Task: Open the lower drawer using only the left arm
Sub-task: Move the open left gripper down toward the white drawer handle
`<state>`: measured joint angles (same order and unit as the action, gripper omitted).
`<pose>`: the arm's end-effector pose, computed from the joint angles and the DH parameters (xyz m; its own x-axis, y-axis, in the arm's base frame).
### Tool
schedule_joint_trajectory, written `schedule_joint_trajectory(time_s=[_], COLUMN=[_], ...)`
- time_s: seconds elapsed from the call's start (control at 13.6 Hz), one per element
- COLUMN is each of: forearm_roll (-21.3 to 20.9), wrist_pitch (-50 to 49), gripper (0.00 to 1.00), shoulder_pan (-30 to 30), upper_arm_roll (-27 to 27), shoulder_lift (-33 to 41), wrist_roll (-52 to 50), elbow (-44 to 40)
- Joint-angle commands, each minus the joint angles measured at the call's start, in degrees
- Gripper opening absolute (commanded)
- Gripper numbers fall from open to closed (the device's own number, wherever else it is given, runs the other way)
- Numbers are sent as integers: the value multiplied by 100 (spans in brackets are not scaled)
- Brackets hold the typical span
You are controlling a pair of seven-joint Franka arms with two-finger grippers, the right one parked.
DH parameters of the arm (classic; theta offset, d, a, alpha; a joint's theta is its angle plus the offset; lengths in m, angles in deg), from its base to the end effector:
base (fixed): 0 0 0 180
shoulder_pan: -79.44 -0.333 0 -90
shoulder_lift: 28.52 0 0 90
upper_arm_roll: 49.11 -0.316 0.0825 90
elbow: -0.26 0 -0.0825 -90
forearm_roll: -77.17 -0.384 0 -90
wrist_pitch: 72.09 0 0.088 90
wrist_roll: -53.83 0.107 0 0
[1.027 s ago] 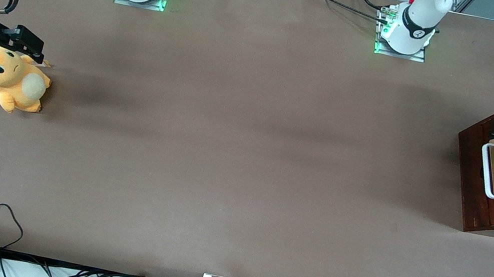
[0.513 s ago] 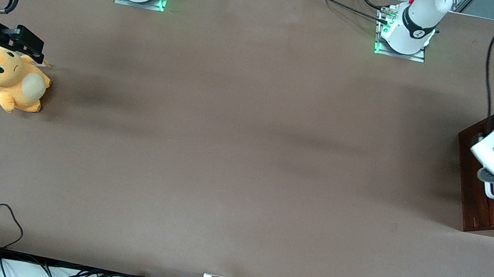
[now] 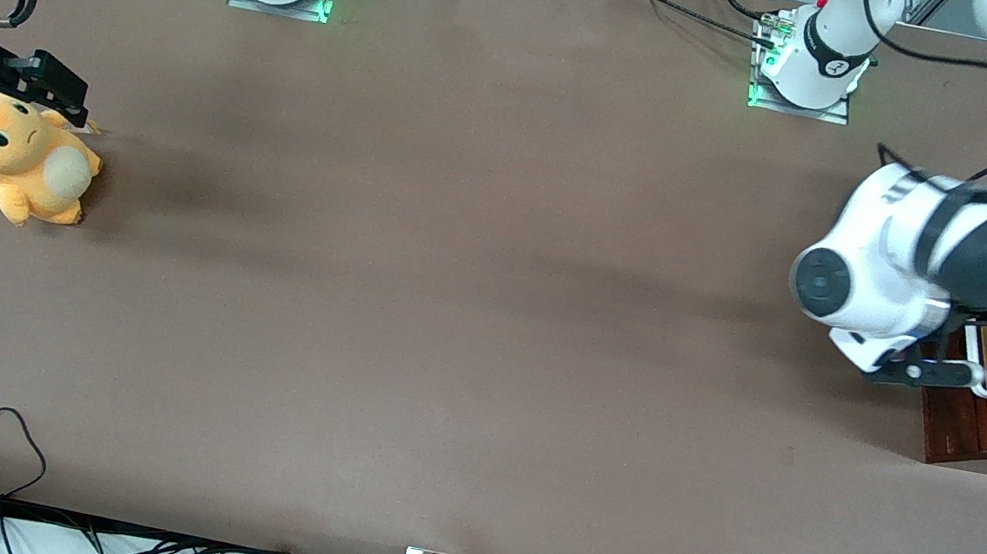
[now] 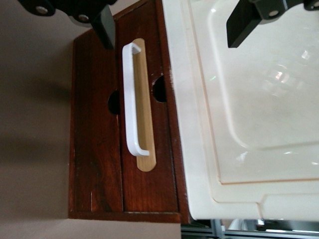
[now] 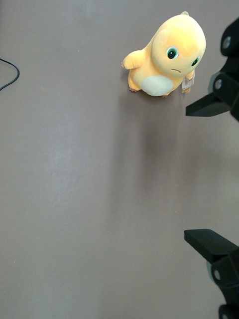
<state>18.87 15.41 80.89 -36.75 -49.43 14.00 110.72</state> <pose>0.5632 -0.0354 0.3054 0.9816 0.1385 -0.1317 -0.0565 -0.4480 -0.8922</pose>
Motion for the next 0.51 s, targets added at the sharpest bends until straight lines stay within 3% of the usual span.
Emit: schedule_joint_trajectory(time_s=[0.0,0.07,0.44], forearm_roll=[-855,-1058,-1245], wrist_pitch=[-267,-277,-479], gripper=[99,99,96], shoulder_pan=[-4,-13,-4], upper_arm_roll=[196,196,196], shoulder_lift=[-308,-378,-932], wrist_roll=[-893,-1060,-1780], elbow=[650,801,855])
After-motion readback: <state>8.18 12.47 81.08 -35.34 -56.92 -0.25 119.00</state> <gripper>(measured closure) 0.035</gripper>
